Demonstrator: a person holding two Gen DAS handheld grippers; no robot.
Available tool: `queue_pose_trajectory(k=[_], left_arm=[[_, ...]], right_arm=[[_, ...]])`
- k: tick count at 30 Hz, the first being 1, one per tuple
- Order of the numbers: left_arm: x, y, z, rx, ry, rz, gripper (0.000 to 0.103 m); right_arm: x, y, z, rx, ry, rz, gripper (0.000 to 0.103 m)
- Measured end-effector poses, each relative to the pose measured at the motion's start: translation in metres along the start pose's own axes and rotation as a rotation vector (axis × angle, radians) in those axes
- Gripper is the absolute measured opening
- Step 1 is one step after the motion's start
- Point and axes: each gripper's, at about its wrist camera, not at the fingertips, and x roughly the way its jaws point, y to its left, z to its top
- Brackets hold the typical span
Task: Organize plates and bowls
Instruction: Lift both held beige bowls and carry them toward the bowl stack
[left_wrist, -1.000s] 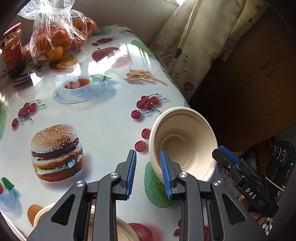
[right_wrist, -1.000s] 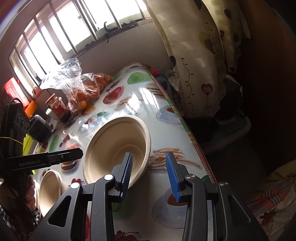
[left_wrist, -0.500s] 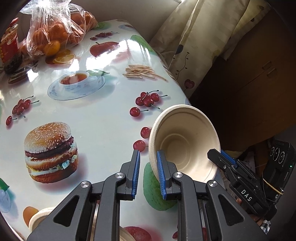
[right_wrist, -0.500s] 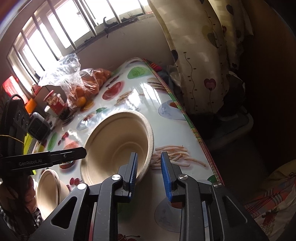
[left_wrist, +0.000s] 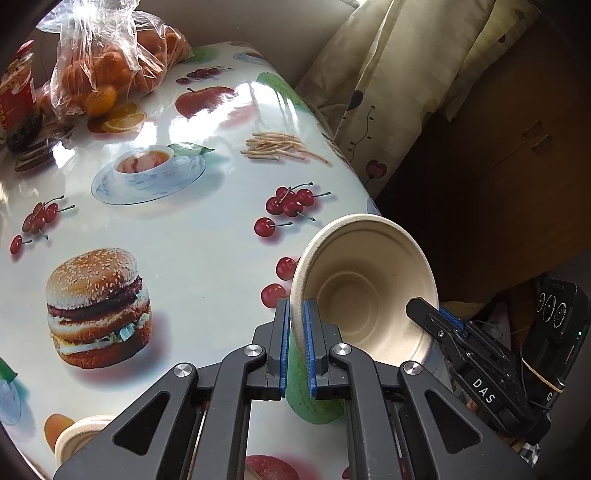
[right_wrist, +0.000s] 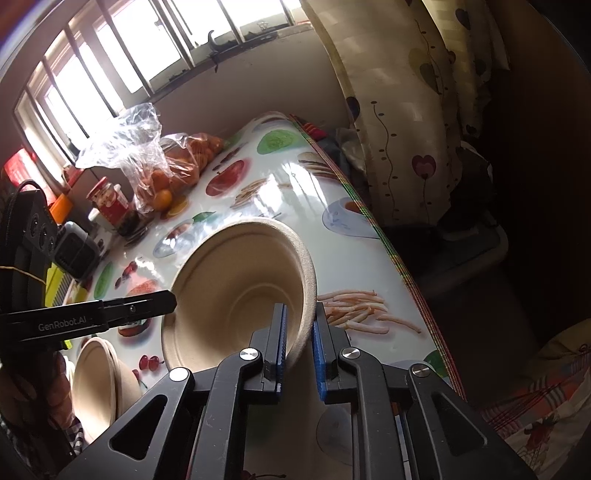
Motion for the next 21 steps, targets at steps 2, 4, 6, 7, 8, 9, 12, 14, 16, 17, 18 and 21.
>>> queue_pose_trajectory(k=[2,4,6,7,8,9,12,14,16,17,18,21], left_arm=[[0.0,0.0,0.0,0.001,-0.001,0.003,0.007],[0.0,-0.001,0.0,0.007,-0.005,0.004,0.007],[0.0,-0.001,0.0,0.007,-0.008,0.007,0.007],[0.0,-0.001,0.0,0.012,-0.01,0.01,0.007],[0.0,-0.002,0.0,0.016,-0.013,0.013,0.007],[-0.001,-0.002,-0.001,0.016,-0.015,0.015,0.007],[-0.003,-0.004,-0.002,0.021,-0.019,0.016,0.007],[-0.005,-0.004,-0.002,0.024,-0.022,0.015,0.007],[-0.007,-0.004,-0.002,0.02,-0.027,0.015,0.007],[-0.008,-0.004,-0.003,0.022,-0.029,0.017,0.007],[-0.009,-0.005,-0.003,0.026,-0.033,0.02,0.007],[-0.013,-0.005,-0.004,0.024,-0.042,0.02,0.008]], right_arm=[[0.0,-0.001,0.0,0.003,-0.001,0.0,0.013],[0.0,0.0,0.0,0.004,-0.004,-0.006,0.012],[0.0,0.0,-0.001,0.003,-0.005,-0.008,0.012],[0.0,0.0,-0.001,0.002,-0.005,-0.009,0.012],[-0.001,0.0,-0.001,0.0,-0.007,-0.013,0.012],[-0.001,0.0,-0.001,0.0,-0.008,-0.013,0.012],[-0.001,0.0,-0.001,0.003,-0.01,-0.013,0.012],[-0.002,0.0,0.0,0.004,-0.012,-0.012,0.012],[-0.004,0.001,0.0,0.005,-0.013,-0.008,0.012],[-0.004,0.001,0.0,0.006,-0.015,-0.007,0.012],[-0.006,0.002,0.001,0.007,-0.017,-0.007,0.012],[-0.009,0.004,0.0,0.008,-0.023,-0.002,0.012]])
